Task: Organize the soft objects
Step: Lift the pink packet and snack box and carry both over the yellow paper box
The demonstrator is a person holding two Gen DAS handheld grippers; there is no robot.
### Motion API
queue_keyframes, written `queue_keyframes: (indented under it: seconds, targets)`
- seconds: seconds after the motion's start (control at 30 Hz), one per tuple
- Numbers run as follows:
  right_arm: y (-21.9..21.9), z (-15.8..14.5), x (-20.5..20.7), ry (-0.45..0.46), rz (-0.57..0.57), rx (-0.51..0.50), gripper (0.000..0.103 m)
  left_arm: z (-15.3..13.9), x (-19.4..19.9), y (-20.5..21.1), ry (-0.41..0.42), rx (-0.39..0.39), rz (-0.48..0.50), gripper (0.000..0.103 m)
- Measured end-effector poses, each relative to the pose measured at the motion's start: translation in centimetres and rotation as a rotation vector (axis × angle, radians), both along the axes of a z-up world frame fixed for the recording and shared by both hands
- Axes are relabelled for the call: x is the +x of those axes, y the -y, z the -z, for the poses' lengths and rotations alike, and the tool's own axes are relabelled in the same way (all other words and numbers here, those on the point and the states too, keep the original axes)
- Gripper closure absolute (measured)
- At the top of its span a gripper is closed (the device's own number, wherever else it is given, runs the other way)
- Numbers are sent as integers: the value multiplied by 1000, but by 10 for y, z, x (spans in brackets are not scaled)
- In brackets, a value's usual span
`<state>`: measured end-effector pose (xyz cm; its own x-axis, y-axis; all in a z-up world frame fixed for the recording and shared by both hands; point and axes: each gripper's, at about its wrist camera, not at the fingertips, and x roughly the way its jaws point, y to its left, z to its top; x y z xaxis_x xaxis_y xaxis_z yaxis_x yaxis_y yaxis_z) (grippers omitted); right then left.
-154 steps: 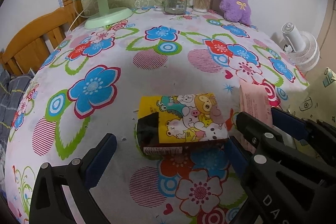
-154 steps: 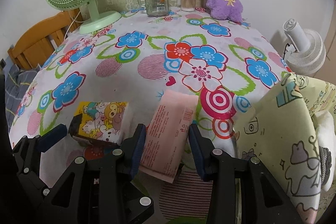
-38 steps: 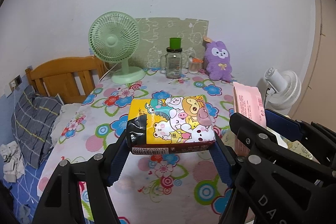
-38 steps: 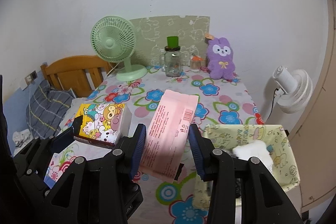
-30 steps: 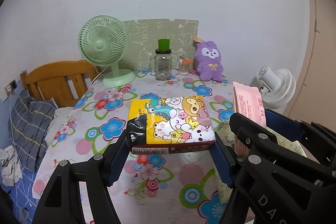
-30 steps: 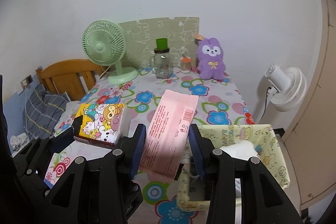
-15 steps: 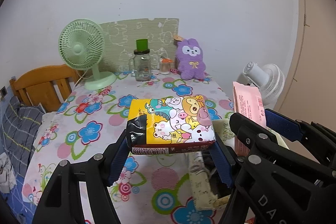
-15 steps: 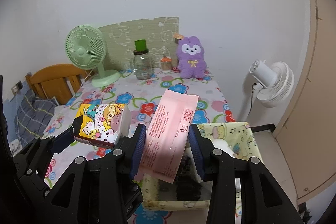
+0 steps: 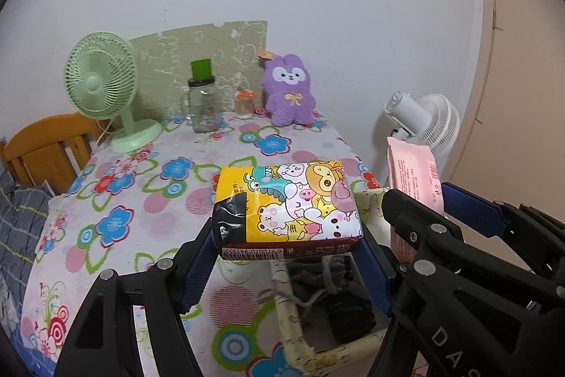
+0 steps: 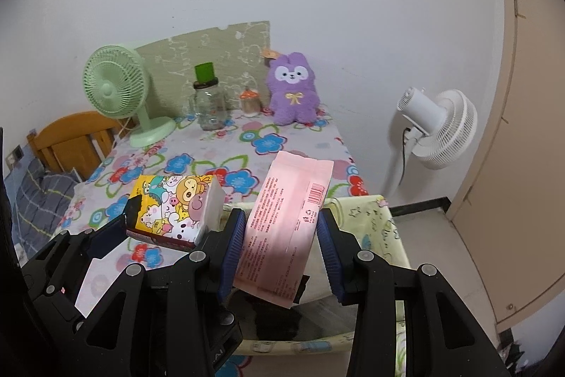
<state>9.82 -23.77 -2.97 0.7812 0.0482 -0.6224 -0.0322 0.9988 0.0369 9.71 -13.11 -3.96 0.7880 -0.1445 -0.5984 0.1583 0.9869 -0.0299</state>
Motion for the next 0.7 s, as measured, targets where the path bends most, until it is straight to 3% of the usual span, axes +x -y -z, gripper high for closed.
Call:
queue_keyframes:
  seconds: [0.6, 0.7]
  targets:
    - [47, 39, 20, -91, 69, 16, 58, 39, 26, 45, -117, -1, 97, 28]
    - [51, 44, 22, -102, 76, 11, 58, 44, 29, 51, -133, 6, 104, 23]
